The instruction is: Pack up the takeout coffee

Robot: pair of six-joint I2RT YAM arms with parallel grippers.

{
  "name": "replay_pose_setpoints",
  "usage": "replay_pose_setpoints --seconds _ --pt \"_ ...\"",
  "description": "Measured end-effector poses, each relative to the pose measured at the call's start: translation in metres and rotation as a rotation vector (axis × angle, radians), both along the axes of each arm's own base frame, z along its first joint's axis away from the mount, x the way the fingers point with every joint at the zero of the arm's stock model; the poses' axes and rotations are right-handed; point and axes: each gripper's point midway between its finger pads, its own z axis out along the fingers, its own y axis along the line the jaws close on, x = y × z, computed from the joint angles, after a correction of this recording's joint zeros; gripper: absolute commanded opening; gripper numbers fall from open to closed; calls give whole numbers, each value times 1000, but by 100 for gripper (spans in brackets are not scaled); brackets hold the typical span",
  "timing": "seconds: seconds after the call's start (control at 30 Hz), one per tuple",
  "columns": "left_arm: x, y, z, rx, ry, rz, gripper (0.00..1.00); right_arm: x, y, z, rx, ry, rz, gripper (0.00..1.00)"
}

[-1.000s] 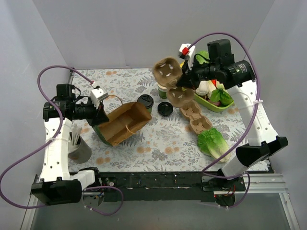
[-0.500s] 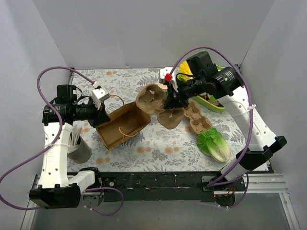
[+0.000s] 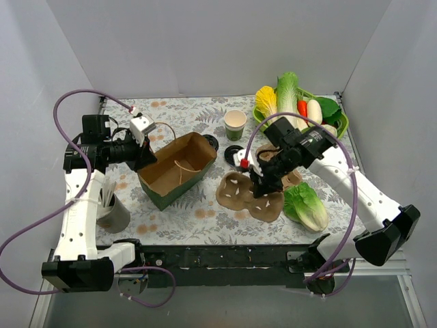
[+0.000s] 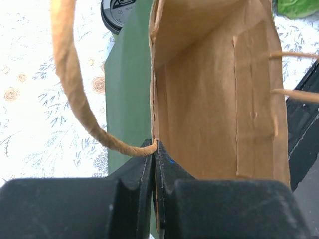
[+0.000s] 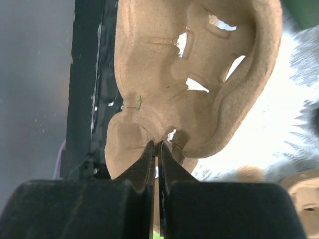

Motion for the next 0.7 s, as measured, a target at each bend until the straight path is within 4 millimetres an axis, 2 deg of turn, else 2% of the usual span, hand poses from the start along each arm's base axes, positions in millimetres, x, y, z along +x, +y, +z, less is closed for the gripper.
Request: replay_pose_setpoints --seconds 0.17,0.4,0.5,0.6,0.63,0.7 --pt "18 -1 -5 -28 27 31 0 -17 -22 -64 -141 92 80 1" --pt "23 -2 -5 -47 35 52 0 -13 -21 -137 -280 236 157 1" --pt "23 -2 -5 -49 38 54 0 -6 -16 -157 -306 259 176 8" --pt "23 -2 -6 -49 40 54 0 -2 -12 -171 -322 270 183 25" --pt "23 -2 -7 -49 42 54 0 -1 -11 -174 -327 272 181 35" --pt "23 -2 -9 -51 47 56 0 2 -9 -179 -334 275 172 42"
